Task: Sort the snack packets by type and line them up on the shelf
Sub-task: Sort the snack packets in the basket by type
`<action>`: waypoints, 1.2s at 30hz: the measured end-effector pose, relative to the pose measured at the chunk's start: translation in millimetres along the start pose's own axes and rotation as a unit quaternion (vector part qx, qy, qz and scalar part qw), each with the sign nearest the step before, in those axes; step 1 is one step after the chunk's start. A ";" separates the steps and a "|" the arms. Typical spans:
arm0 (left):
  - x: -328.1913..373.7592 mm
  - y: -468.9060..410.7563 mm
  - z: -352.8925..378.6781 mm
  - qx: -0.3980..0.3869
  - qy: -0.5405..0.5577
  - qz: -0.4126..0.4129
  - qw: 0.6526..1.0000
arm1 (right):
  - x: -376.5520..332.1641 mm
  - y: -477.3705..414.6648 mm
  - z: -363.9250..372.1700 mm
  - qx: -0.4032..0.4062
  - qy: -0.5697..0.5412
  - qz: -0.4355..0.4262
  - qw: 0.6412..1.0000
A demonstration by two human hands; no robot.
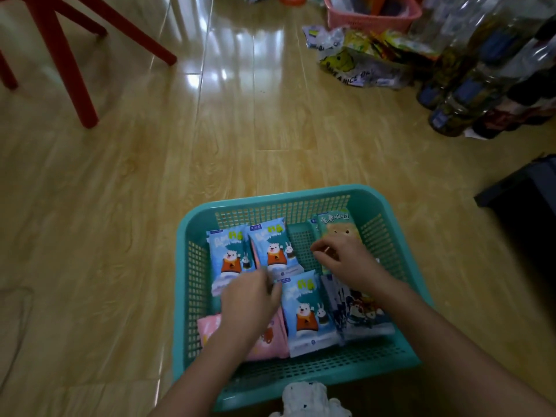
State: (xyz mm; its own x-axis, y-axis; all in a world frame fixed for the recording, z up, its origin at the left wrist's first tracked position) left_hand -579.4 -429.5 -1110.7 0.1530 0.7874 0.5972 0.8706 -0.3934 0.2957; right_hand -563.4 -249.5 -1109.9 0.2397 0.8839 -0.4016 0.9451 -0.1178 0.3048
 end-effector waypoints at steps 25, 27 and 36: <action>-55.3 -51.7 -36.4 0.023 -0.003 -0.130 0.991 | -49.2 -21.7 12.7 0.010 -0.055 0.123 0.991; -52.5 -48.2 -38.7 0.017 0.048 -0.101 0.994 | -45.5 -6.2 3.6 0.025 -0.117 0.120 0.986; -58.6 -12.2 -45.7 0.051 0.396 -0.074 0.914 | -25.4 77.0 48.0 -0.147 -0.159 0.144 0.966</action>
State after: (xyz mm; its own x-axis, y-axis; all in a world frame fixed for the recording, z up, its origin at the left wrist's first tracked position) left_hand -620.3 -492.5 -1115.2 -0.3213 0.2223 0.9205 0.8996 -0.2320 0.3700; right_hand -486.1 -302.8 -1117.7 0.5829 0.6450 -0.4942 0.7366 -0.1627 0.6565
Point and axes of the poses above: each hand's wrist, its own y-axis away from the middle knuckle, its own z-axis out of the palm, x = y × z, the point moved 3 cm from there along -y, towards the middle knuckle, and after that the axes turned 14 degrees about y, right-handed, at the moved point
